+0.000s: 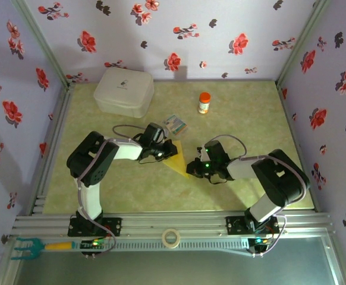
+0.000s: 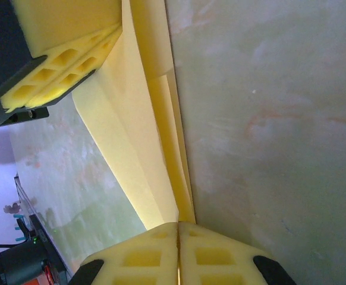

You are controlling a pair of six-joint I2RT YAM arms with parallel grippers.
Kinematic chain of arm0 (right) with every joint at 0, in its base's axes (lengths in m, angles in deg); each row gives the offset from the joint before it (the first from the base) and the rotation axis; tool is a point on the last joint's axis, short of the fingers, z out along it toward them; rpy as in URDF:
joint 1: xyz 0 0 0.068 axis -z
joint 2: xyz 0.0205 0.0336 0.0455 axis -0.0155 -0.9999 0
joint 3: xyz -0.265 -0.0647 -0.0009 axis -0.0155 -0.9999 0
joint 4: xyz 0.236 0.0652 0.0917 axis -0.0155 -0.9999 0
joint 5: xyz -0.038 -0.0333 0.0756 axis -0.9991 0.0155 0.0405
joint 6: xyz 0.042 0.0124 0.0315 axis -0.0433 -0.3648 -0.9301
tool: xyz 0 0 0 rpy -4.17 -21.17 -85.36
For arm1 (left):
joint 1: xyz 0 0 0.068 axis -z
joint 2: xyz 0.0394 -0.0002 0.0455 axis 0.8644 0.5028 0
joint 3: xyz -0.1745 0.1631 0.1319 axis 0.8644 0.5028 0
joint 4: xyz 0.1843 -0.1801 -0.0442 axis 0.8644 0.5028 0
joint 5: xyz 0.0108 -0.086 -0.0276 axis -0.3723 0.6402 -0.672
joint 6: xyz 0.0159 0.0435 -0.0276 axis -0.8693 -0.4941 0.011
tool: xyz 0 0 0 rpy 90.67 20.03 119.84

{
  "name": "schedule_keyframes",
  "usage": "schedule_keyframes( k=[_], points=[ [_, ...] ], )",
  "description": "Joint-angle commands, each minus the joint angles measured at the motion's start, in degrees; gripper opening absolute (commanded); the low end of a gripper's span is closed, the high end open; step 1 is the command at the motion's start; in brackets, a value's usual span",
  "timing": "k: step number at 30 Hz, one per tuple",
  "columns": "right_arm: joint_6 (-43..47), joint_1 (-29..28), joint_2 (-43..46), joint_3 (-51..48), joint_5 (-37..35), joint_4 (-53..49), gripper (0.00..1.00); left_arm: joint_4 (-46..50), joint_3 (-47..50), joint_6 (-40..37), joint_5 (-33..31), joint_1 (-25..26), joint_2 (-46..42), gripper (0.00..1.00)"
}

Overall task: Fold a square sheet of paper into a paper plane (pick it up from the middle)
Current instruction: Fourth fold the wing at the center of the table.

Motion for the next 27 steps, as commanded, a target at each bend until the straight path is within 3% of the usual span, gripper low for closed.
schedule_keyframes(
  k=[1, 8, 18, 22, 27],
  points=[
    [0.55, -0.91, -0.68, -1.58, -1.72, -8.13, 0.12, 3.11, 0.76, -1.09, -0.88, -0.3, 1.98, 0.06],
    [0.01, -1.08, 1.54, -2.38, -1.76, -8.99, 0.17, 3.11, 0.92, -1.06, -0.91, -0.25, 1.87, 0.06],
    [-0.28, -1.87, 0.16, -2.72, -3.6, -10.66, 0.07, 3.11, 0.84, -1.08, -0.78, -0.27, 2.01, 0.05],
    [-0.77, -2.23, 1.41, -3.28, -3.49, -10.44, 0.13, 3.11, 0.82, -1.11, -0.84, -0.25, 1.94, 0.05],
    [-1.75, -2.23, 3.76, -4.64, -4.17, -10.71, 0.14, 3.13, 0.84, -0.97, -0.78, -0.25, 1.94, 0.05]
  ],
)
